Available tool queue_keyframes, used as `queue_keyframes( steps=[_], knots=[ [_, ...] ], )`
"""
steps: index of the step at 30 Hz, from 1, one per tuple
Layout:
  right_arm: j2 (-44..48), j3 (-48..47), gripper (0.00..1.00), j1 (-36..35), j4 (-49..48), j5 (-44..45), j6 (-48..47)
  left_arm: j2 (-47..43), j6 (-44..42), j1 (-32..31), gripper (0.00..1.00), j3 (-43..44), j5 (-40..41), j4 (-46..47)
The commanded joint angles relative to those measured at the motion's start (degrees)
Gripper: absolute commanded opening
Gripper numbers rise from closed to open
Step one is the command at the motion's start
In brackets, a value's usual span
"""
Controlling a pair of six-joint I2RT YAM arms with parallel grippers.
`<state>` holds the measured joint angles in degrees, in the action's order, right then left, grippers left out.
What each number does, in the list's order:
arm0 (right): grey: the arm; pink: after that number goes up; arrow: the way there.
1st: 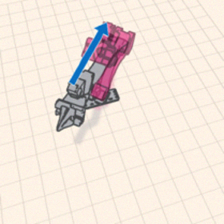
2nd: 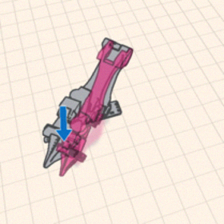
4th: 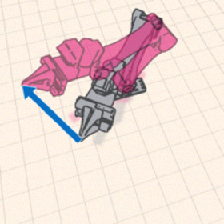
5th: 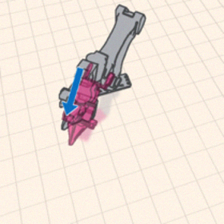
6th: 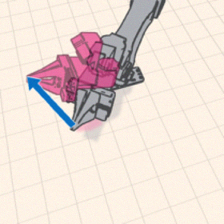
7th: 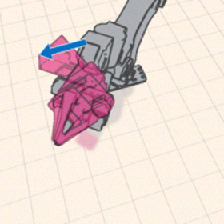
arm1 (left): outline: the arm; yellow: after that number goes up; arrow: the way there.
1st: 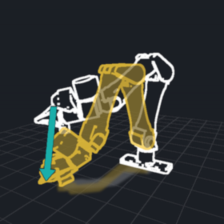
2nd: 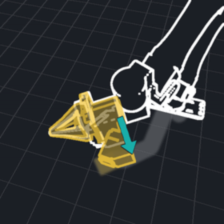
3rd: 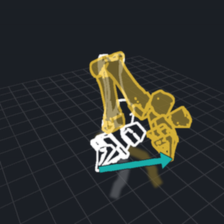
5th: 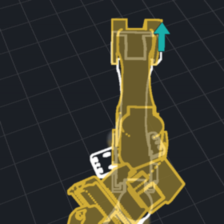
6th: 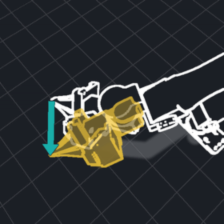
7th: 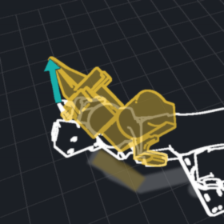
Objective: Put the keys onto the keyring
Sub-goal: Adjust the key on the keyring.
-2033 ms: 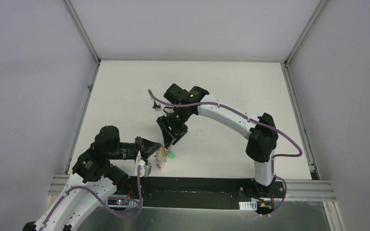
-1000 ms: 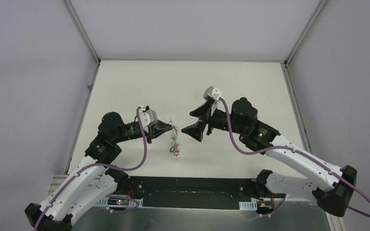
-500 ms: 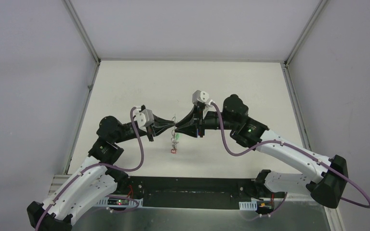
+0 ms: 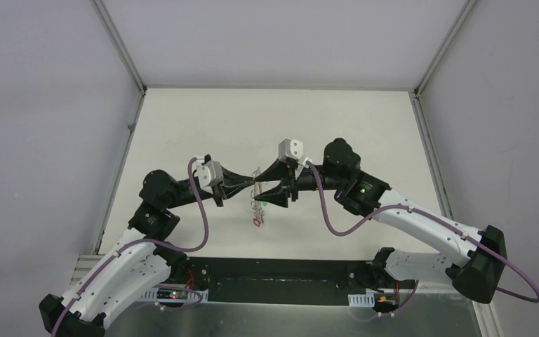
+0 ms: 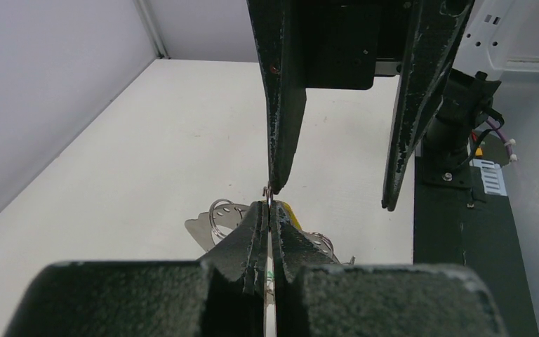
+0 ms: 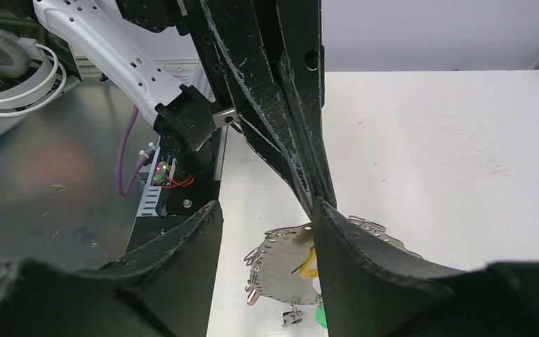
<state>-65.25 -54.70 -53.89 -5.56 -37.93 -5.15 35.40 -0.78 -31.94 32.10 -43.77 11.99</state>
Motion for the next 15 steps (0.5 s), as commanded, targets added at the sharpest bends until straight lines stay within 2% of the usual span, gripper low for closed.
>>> queue_keyframes(
  steps=[1, 7, 10, 15],
  knots=[
    [0.91, -0.32, 0.54, -0.16, -0.77, 1.45, -3.42, -0.27, 0.68, -0.67, 0.00, 1.05, -2.36, 4.09],
    [1.48, 0.06, 0.53, -0.12, -0.82, 3.28, -4.06, -0.27, 0.61, -0.67, 0.00, 0.96, -2.64, 3.98],
    [2.30, 0.41, 0.46, -0.16, -1.27, 3.13, -4.84, -0.36, 0.66, -0.67, 0.00, 0.86, -2.63, 3.52],
    [3.49, 1.09, 0.43, -0.16, -1.47, 4.16, -5.37, -0.45, 0.63, -0.71, 0.00, 0.71, -2.64, 3.22]
  ],
)
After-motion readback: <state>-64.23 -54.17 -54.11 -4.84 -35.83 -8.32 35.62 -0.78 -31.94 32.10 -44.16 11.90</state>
